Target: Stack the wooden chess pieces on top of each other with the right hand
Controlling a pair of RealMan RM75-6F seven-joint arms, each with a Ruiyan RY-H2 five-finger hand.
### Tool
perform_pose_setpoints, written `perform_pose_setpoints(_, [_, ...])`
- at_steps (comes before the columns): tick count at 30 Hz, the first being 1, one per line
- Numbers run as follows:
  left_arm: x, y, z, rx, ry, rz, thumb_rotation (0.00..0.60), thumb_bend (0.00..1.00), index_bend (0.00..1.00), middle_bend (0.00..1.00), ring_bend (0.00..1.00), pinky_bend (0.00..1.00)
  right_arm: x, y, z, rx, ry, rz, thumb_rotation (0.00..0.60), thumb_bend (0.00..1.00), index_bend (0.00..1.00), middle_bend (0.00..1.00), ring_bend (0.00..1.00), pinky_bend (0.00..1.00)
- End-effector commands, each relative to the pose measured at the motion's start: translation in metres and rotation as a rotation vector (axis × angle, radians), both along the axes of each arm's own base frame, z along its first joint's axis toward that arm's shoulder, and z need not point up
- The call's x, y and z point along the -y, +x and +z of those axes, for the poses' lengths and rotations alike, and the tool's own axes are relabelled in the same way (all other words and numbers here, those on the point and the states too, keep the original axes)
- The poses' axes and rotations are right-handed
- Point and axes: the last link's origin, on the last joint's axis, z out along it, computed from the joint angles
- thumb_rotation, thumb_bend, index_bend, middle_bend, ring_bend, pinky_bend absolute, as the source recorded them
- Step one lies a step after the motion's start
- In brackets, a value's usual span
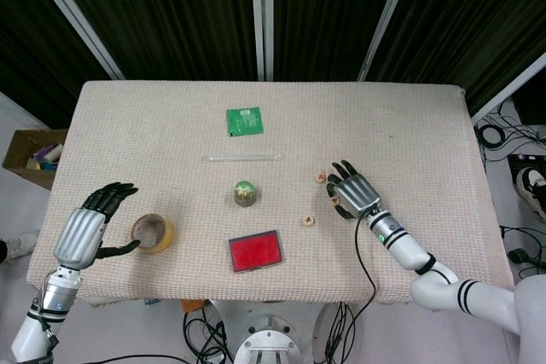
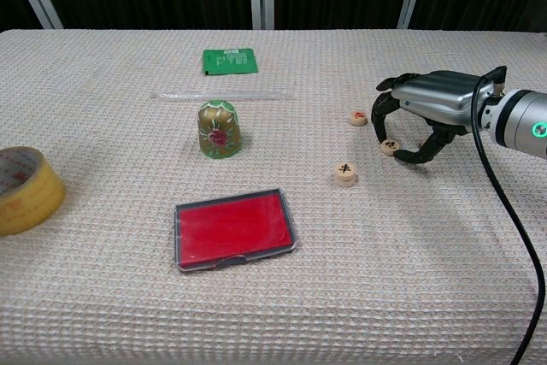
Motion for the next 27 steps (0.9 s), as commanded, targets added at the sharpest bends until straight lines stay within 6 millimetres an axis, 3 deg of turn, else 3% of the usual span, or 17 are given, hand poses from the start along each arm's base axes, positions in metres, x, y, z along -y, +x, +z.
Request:
perform_pose_setpoints(1, [0.000,0.000,0.000,0.000,0.001,0.001,0.600,0.06,0.17,0.14,0.12,0.20,-0.001,-0.001,0.002,0.007,-0.002,-0.003,0.600,0.36,0.51,0.27,0.00,0.05])
perform_pose_setpoints(5, [0.000,0.001,0.001,0.000,0.004,-0.002,0.600,0.06,0.17,0.14,0.12,0.20,-0.004,0.001,0.011,0.028,-0.016,0.015,0.600,0.36,0.51,0.27,0.00,0.05])
perform_pose_setpoints(12, [0.000,0.002,0.002,-0.003,0.005,-0.006,0.600,0.06,0.17,0.14,0.12,0.20,-0.025,0.024,0.032,0.075,0.005,0.117,0.600,0.36,0.51,0.27,0.00,0.05])
perform_pose_setpoints(20, [0.002,0.001,0.001,-0.001,0.005,-0.001,0.600,0.06,0.17,0.14,0.12,0.20,-0.042,0.040,0.014,0.029,0.101,0.188,0.600,0.36,0.52,0.27,0.00,0.05])
perform_pose_setpoints(27, [0.003,-0.001,0.000,0.000,0.001,0.004,0.600,0.06,0.17,0.14,0.12,0.20,-0.041,0.045,0.004,-0.005,0.096,0.221,0.600,0.36,0.51,0.26,0.00,0.05])
